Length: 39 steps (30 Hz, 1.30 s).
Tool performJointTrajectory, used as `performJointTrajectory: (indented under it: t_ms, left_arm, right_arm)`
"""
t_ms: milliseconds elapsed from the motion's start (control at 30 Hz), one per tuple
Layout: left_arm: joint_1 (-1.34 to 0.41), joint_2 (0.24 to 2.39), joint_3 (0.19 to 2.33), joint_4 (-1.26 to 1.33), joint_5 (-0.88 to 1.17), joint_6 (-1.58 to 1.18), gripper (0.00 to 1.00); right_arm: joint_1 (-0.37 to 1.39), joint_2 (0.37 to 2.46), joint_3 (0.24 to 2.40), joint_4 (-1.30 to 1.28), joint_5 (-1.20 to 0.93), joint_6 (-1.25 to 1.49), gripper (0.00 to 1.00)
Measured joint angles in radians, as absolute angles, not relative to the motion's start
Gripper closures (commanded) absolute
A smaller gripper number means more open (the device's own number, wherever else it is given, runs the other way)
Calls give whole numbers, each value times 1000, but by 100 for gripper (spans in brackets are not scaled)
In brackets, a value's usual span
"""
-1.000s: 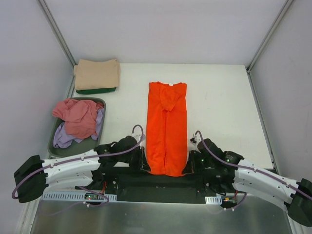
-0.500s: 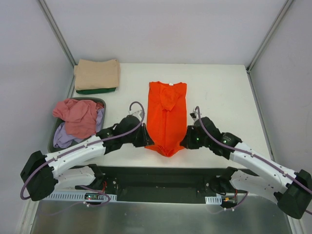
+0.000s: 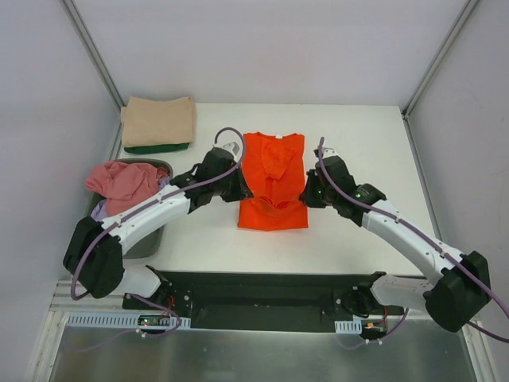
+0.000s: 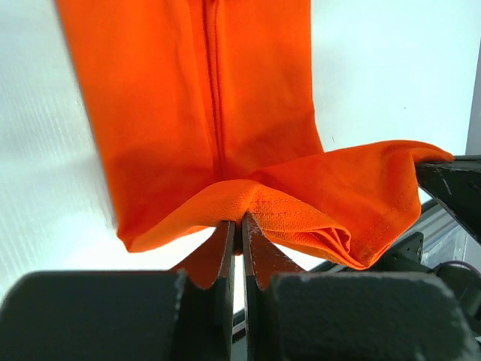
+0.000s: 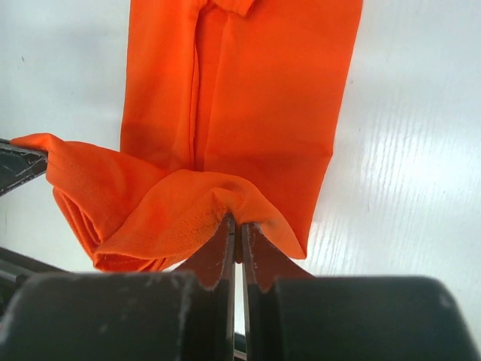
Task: Fold and stack the t-shirts
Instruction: Fold the folded rectangular tshirt in 1/3 of the way
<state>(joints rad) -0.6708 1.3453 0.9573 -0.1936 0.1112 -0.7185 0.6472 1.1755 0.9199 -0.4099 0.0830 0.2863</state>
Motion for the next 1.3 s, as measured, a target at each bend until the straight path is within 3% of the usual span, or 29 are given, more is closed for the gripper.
performJointTrajectory:
  t_ms: [833, 1167, 1300]
  left_arm:
    - [-490, 1737, 1213, -203, 202, -607, 98]
    - [-450, 1848, 1278, -208, 239, -603, 91]
    - [-449, 1883, 1302, -208, 262, -598, 85]
  right_arm:
    - [466, 1578, 1058, -248, 18, 234, 99]
    - [454, 1697, 1108, -205, 22, 235, 99]
    - [450, 1720, 1118, -194, 36, 236, 90]
